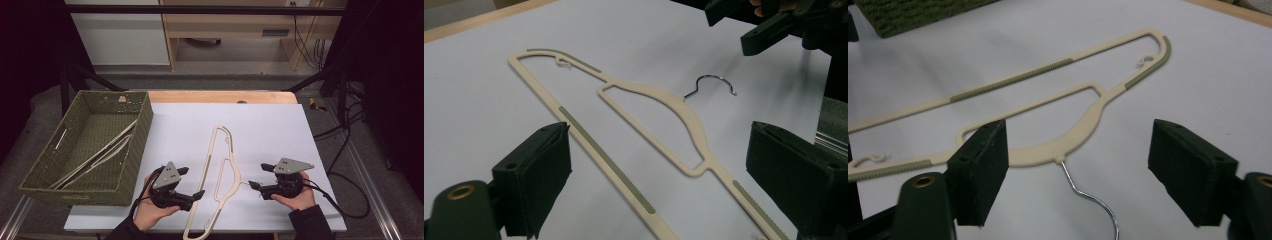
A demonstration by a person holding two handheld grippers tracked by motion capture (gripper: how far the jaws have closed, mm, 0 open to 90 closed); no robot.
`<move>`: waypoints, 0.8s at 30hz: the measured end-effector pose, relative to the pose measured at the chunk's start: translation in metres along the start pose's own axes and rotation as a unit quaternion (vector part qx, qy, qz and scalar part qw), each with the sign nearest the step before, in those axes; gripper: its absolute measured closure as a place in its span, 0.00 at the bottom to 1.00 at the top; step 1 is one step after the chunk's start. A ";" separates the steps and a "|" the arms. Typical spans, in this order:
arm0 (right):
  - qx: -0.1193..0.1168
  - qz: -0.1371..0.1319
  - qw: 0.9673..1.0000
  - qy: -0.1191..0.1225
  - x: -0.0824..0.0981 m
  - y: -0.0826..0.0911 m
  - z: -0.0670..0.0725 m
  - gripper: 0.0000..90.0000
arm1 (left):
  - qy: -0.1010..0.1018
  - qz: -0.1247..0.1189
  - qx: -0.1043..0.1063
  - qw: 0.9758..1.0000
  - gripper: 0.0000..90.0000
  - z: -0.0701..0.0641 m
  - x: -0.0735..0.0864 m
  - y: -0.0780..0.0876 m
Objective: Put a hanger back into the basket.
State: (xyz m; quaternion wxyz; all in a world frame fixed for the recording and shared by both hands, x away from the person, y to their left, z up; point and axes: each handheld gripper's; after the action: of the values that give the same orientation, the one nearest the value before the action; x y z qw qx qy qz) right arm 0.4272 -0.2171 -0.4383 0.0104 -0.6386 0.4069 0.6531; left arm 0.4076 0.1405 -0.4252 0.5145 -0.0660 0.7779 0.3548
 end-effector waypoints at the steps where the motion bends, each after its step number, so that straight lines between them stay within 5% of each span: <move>1: -0.007 -0.001 1.000 0.001 0.002 -0.003 0.000 0.31 | 0.001 0.001 0.000 1.000 0.12 -0.001 0.001 -0.001; 15: -0.040 0.085 0.995 0.026 0.015 -0.041 -0.004 0.50 | -0.002 0.019 0.004 1.000 0.13 -0.002 0.005 -0.009; 24: -0.058 0.105 0.992 0.034 0.015 -0.051 -0.005 0.72 | -0.001 0.026 0.005 1.000 0.13 -0.002 0.009 -0.011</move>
State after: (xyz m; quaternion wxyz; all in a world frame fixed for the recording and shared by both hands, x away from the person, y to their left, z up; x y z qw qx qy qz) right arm 0.4559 -0.1939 -0.4765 -0.1095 -0.6136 0.4335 0.6508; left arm 0.4074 0.1338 -0.4376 0.5063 -0.0424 0.7804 0.3645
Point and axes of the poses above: each handheld gripper's, and its own axes: y roughly backward along the jaws, x roughly out of its underside, z roughly to its left, and after that the axes turned 12 degrees about y, right-handed
